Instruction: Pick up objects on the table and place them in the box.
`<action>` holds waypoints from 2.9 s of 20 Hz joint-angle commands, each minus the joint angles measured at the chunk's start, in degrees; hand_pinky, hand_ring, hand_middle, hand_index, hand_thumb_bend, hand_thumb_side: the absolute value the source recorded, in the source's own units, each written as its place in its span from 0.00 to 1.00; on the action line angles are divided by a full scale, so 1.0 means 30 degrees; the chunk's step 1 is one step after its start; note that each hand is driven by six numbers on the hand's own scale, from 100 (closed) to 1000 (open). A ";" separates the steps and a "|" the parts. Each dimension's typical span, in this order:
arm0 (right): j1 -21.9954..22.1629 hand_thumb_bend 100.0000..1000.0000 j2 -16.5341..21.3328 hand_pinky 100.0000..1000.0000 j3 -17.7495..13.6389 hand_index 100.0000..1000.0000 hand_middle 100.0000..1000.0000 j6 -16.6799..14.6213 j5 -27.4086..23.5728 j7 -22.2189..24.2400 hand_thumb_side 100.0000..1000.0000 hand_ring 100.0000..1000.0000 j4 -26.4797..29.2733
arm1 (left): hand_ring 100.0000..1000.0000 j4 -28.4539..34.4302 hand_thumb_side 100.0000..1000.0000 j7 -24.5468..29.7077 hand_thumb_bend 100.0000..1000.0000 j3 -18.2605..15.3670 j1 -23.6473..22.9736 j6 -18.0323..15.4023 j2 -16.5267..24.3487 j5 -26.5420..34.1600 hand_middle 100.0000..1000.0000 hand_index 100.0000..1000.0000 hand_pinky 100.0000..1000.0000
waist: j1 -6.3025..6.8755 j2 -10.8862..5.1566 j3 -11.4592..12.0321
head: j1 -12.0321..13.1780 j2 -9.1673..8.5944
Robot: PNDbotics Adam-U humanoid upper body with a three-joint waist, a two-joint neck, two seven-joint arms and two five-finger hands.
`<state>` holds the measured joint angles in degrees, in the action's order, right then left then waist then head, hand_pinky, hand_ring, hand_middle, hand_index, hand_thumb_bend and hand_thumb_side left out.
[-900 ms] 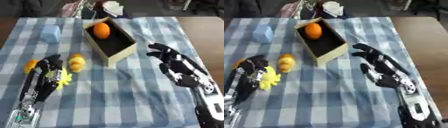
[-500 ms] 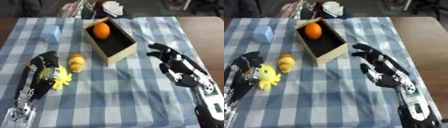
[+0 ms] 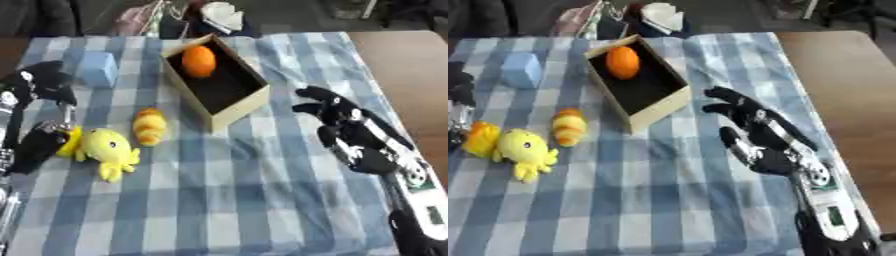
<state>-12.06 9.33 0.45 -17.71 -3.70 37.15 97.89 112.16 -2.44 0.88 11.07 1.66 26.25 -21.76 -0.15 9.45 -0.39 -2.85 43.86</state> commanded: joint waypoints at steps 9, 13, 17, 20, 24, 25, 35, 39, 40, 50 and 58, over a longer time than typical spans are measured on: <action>-0.0155 0.00 0.0368 1.00 0.0249 1.00 0.95 0.0080 -0.0211 0.0275 0.39 0.88 0.0270 | 0.72 -0.3442 0.42 0.3228 0.24 -0.0116 0.3131 0.0911 0.7835 -0.2379 0.72 0.87 0.73 | 0.0465 -0.0180 -0.0809 | 0.0150 0.0085; -0.0218 0.00 0.0508 1.00 0.0374 1.00 0.95 0.0060 -0.0269 0.0400 0.39 0.88 0.0199 | 0.72 -0.5191 0.41 0.5511 0.33 0.0634 0.4792 -0.0203 0.9511 -0.3739 0.74 0.88 0.74 | 0.0534 -0.0081 -0.1153 | 0.0609 0.0085; -0.0267 0.00 0.0654 1.00 0.0524 1.00 0.95 0.0047 -0.0315 0.0551 0.39 0.88 0.0140 | 0.72 -0.6758 0.40 0.7506 0.43 0.1441 0.6441 -0.1248 0.9961 -0.5395 0.75 0.88 0.75 | 0.0663 0.0001 -0.1427 | 0.0862 0.0085; -0.0260 0.00 0.0728 1.00 0.0566 1.00 0.95 0.0032 -0.0337 0.0611 0.39 0.88 0.0079 | 0.72 -0.7906 0.39 0.8734 0.49 0.2087 0.7736 -0.2027 0.9707 -0.7758 0.76 0.88 0.75 | 0.0674 -0.0002 -0.1610 | 0.0928 0.0085; -0.0249 0.00 0.0744 1.00 0.0619 1.00 0.95 -0.0022 -0.0380 0.0679 0.39 0.88 -0.0002 | 0.74 -1.0299 0.37 0.9904 0.53 0.2880 0.9408 -0.3194 0.8545 -1.0888 0.76 0.88 0.76 | 0.0624 -0.0095 -0.1791 | 0.1023 0.0085; -0.0238 0.00 0.0727 1.00 0.0631 1.00 0.95 -0.0029 -0.0389 0.0695 0.38 0.88 -0.0022 | 0.74 -1.1039 0.37 0.9966 0.54 0.2910 0.9817 -0.3340 0.8108 -1.1572 0.76 0.88 0.76 | 0.0591 -0.0114 -0.1822 | 0.1033 0.0085; -0.0468 0.00 0.0695 1.00 0.1007 1.00 0.95 -0.0079 -0.0602 0.1086 0.38 0.89 -0.0172 | 0.73 -1.5578 0.32 0.8291 0.50 0.2191 1.1198 -0.3892 0.6285 -1.4621 0.75 0.87 0.75 | 0.0456 0.0143 -0.2810 | 0.1699 0.0085; -0.0677 0.00 0.0757 1.00 0.1125 1.00 0.95 -0.0131 -0.0679 0.1235 0.38 0.89 -0.0251 | 0.72 -1.6122 0.31 0.7568 0.45 0.1706 1.1146 -0.3530 0.6463 -1.4189 0.74 0.87 0.75 | 0.0402 0.0411 -0.3241 | 0.2115 0.0085; -0.0728 0.00 0.0766 1.00 0.1141 1.00 0.95 -0.0149 -0.0691 0.1254 0.38 0.89 -0.0268 | 0.72 -1.6247 0.31 0.7435 0.43 0.1607 1.1143 -0.3403 0.6504 -1.4057 0.74 0.87 0.75 | 0.0386 0.0473 -0.3329 | 0.2195 0.0085; -0.1276 0.00 0.0922 1.00 0.1237 1.00 0.95 -0.0304 -0.0745 0.1345 0.38 0.89 -0.0328 | 0.72 -1.7102 0.31 0.6465 0.41 0.0919 1.0848 -0.2477 0.7046 -1.3436 0.74 0.86 0.75 | 0.0416 0.1278 -0.4310 | 0.3188 -0.0138; -0.1531 0.00 0.1105 1.00 0.1234 1.00 0.96 -0.0345 -0.0725 0.1323 0.39 0.89 -0.0318 | 0.73 -1.7311 0.29 0.5976 0.42 0.0490 1.0208 -0.2062 0.7652 -1.3794 0.74 0.86 0.75 | 0.0649 0.1902 -0.4954 | 0.4244 -0.0481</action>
<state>-15.97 11.41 4.29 -18.45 -5.68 41.06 96.40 59.74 15.96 3.51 41.06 -4.75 46.28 -62.87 0.99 15.30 -15.33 9.34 43.17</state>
